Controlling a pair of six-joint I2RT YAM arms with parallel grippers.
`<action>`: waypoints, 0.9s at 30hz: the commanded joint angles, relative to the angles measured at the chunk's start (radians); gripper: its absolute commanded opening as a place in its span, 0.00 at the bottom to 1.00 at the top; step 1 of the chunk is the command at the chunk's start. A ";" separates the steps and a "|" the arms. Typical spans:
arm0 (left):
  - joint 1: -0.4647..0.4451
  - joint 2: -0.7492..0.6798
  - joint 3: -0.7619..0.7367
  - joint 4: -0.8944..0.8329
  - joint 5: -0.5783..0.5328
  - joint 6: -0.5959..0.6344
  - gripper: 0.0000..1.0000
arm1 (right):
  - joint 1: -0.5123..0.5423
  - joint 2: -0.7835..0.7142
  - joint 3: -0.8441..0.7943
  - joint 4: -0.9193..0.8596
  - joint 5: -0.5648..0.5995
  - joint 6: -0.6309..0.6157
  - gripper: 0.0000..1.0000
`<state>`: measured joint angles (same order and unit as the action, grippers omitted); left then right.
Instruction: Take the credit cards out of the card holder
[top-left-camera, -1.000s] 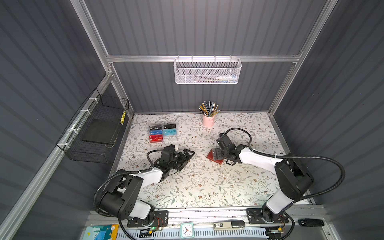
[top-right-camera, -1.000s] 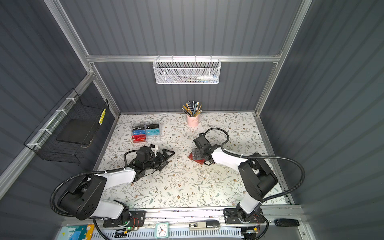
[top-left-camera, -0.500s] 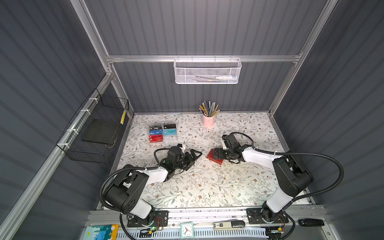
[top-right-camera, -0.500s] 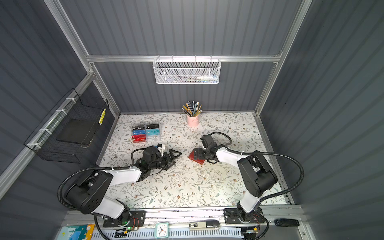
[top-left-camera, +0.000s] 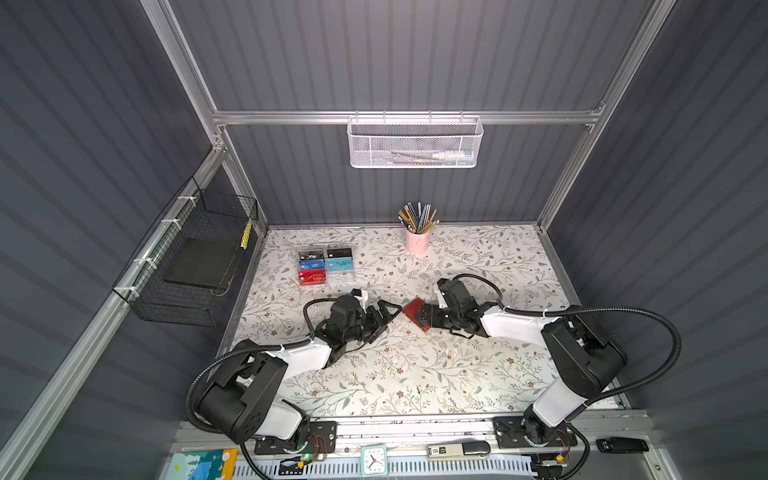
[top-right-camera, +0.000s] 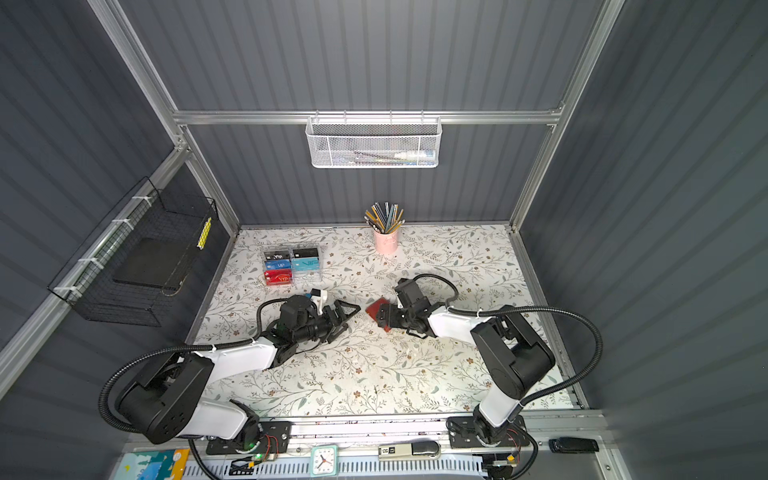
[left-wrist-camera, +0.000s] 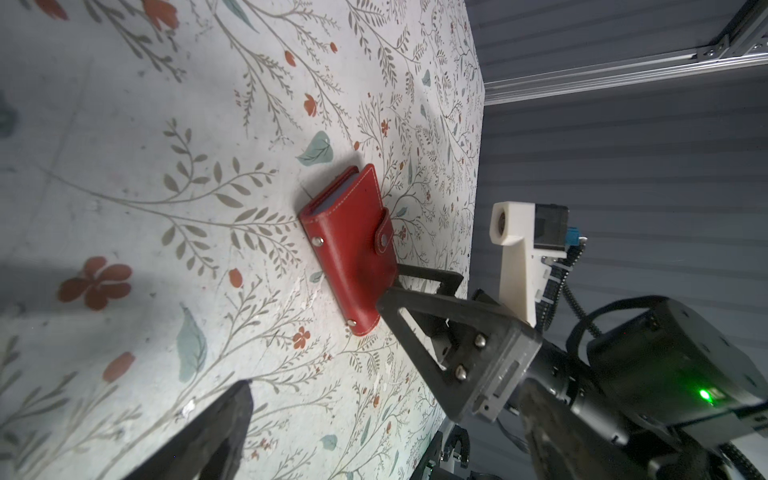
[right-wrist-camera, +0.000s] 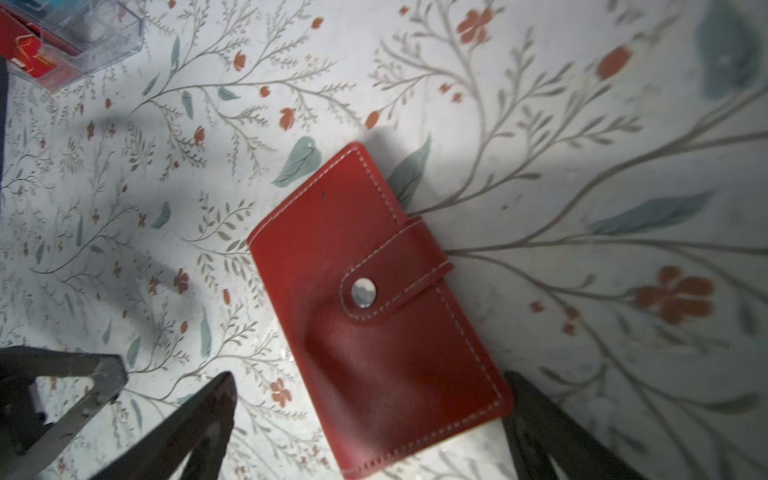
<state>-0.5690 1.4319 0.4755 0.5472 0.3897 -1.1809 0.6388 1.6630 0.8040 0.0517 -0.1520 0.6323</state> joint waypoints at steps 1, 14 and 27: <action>0.003 -0.035 -0.012 -0.041 -0.012 0.027 1.00 | 0.040 -0.002 -0.020 -0.016 -0.027 0.093 0.99; 0.060 -0.126 0.011 -0.215 -0.029 0.123 1.00 | 0.037 -0.098 0.057 -0.166 0.076 -0.021 0.99; 0.104 -0.155 0.077 -0.363 -0.036 0.216 1.00 | 0.030 0.090 0.165 -0.147 0.003 -0.042 0.99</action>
<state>-0.4805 1.2789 0.5358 0.2359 0.3523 -1.0008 0.6582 1.7397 0.9688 -0.0948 -0.1173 0.5907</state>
